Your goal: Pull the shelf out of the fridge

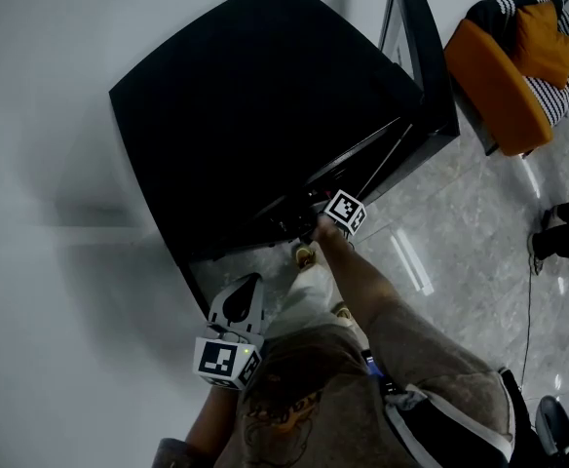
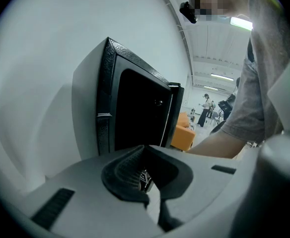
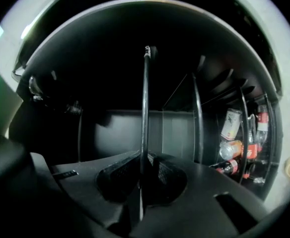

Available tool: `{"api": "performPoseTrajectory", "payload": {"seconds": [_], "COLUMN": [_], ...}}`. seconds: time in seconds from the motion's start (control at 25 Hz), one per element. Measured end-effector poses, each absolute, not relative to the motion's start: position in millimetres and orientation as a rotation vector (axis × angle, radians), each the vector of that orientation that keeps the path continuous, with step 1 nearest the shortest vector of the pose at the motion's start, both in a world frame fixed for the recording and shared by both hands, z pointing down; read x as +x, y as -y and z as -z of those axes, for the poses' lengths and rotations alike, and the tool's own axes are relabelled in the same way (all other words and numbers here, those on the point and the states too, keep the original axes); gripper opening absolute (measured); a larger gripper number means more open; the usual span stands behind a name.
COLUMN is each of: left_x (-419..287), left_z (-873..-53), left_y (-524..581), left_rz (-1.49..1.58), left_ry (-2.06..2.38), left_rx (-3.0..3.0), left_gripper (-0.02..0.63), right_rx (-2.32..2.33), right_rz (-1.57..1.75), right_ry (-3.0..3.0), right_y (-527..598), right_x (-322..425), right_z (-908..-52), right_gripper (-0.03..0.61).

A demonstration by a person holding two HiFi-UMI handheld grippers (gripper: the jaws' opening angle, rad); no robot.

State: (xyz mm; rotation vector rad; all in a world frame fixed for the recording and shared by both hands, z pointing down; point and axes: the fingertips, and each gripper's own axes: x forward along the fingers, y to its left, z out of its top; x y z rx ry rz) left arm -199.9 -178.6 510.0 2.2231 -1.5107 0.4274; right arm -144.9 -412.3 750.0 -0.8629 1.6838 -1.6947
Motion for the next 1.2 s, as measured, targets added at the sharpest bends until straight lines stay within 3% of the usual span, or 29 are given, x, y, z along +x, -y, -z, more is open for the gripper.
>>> {"api": "performPoseTrajectory", "payload": {"seconds": [1.2], "left_x": [-146.3], "left_z": [-488.0], "left_y": [132.1], "left_rz": [-0.381], "left_ry": [1.442], "left_rx": [2.344], "left_gripper": [0.005], "right_rx": [-0.826], "right_rz": [1.684], "right_ry": [-1.681], "right_y": [267.2], "right_x": [-37.1], "right_z": [-739.2], "right_gripper": [0.026]}}
